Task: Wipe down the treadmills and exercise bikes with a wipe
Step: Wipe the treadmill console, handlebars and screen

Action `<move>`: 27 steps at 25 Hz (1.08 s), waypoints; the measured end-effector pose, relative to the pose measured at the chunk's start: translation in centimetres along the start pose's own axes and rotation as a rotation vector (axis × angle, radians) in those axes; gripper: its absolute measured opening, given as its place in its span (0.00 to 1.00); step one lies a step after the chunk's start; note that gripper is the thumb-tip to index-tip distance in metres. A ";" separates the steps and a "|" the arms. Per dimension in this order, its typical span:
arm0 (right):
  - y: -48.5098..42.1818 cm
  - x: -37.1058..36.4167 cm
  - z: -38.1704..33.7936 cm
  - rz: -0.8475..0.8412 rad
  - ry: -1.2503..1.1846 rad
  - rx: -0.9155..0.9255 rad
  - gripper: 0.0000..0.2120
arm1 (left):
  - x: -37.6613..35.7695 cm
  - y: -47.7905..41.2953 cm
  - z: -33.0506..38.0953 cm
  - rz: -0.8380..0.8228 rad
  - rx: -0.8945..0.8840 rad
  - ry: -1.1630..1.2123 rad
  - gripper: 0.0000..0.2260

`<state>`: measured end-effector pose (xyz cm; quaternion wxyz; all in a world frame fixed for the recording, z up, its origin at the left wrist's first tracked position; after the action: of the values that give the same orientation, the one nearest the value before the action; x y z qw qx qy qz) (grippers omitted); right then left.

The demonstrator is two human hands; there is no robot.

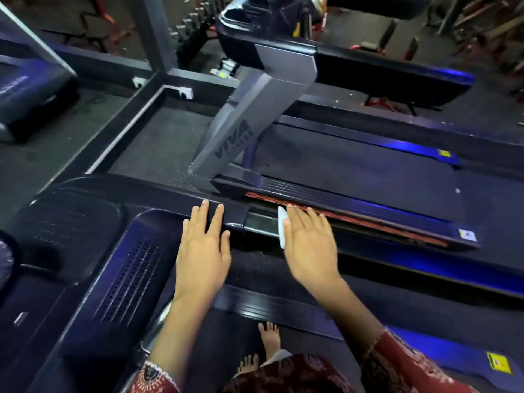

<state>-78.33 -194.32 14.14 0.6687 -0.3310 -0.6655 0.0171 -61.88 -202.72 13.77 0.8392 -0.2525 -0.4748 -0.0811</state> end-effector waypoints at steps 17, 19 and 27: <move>-6.4 -5.7 -16.2 -0.283 -0.365 0.671 0.25 | 5.3 -2.0 -6.8 0.070 0.279 -0.109 0.24; -5.3 -5.6 -14.0 -0.275 -0.395 0.710 0.29 | 5.5 -1.7 -7.1 0.078 0.290 -0.117 0.25; -7.8 -6.6 -17.0 -0.330 -0.329 0.595 0.27 | 4.6 -1.8 -6.9 0.046 0.272 -0.139 0.25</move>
<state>-67.00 -210.63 13.72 0.6136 -0.0035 -0.7743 0.1545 -54.88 -207.25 15.35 0.8322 -0.1525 -0.5326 0.0209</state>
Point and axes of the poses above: each hand's wrist, its own y-axis away from the middle knuckle, its own x-axis out of the back of the hand, z = x × y, the point moved 3 cm from there along -y, towards the middle knuckle, and after that the axes turned 9 degrees about z, right-handed, at the moved point
